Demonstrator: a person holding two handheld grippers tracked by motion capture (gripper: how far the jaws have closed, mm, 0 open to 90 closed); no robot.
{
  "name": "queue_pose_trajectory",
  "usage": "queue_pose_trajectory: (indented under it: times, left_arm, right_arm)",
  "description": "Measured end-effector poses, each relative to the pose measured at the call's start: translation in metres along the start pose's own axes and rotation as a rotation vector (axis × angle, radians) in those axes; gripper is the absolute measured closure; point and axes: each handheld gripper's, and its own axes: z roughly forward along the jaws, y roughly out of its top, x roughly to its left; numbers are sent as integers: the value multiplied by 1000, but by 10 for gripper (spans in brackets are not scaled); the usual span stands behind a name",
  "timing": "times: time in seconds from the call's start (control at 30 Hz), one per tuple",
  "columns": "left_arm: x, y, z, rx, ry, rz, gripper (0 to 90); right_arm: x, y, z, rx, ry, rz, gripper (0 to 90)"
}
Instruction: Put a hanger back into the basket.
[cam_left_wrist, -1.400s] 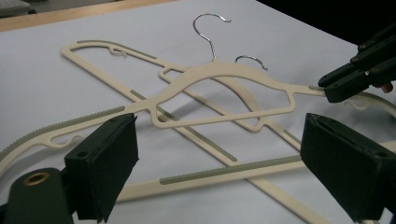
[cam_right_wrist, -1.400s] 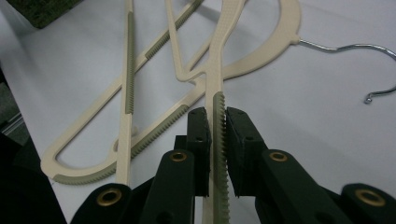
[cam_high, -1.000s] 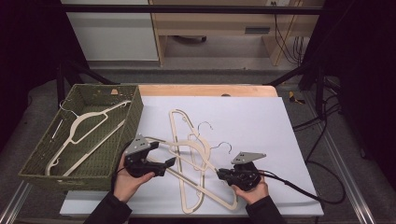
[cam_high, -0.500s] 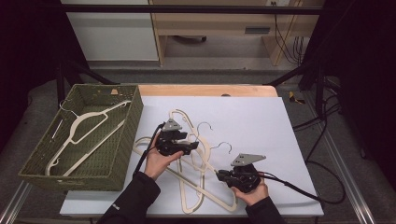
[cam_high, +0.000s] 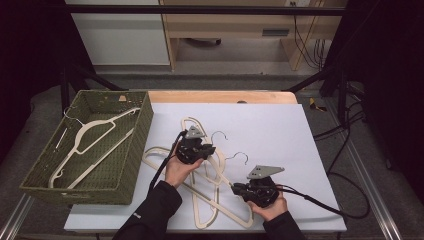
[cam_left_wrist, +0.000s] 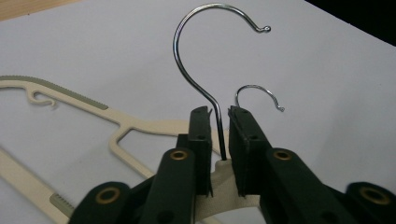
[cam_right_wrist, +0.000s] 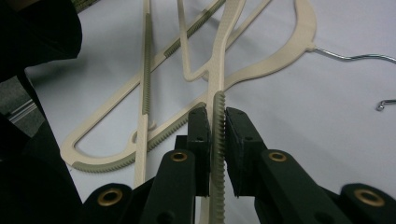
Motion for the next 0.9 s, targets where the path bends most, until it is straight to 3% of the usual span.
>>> queue_pose_trajectory:
  times: [0.07, 0.33, 0.47, 0.53, 0.7, 0.87, 0.9]
  left_arm:
    - [-2, 0, 0, -4, 17, 15, 859]
    - [-13, 0, -12, -24, 53, 41, 870]
    - [-18, -3, -18, -32, 78, 65, 884]
    - [-20, -5, -21, -38, 91, 81, 885]
    - [-23, -9, -29, -58, 79, 87, 885]
    - [-28, -10, -37, -67, 68, 86, 884]
    - [-29, -10, -38, -69, 63, 88, 883]
  right_arm:
    - [0, 0, 0, 2, 0, -5, 810]
    - [1, 1, -2, -11, 41, 2, 797]
    - [2, 6, -3, -65, 81, 17, 690]
    - [2, 15, -3, -128, 78, 24, 559]
    - [3, 33, 8, -190, 94, 64, 515]
    - [8, 45, 26, -169, 112, 84, 546]
    - [11, 49, 35, -137, 117, 94, 591]
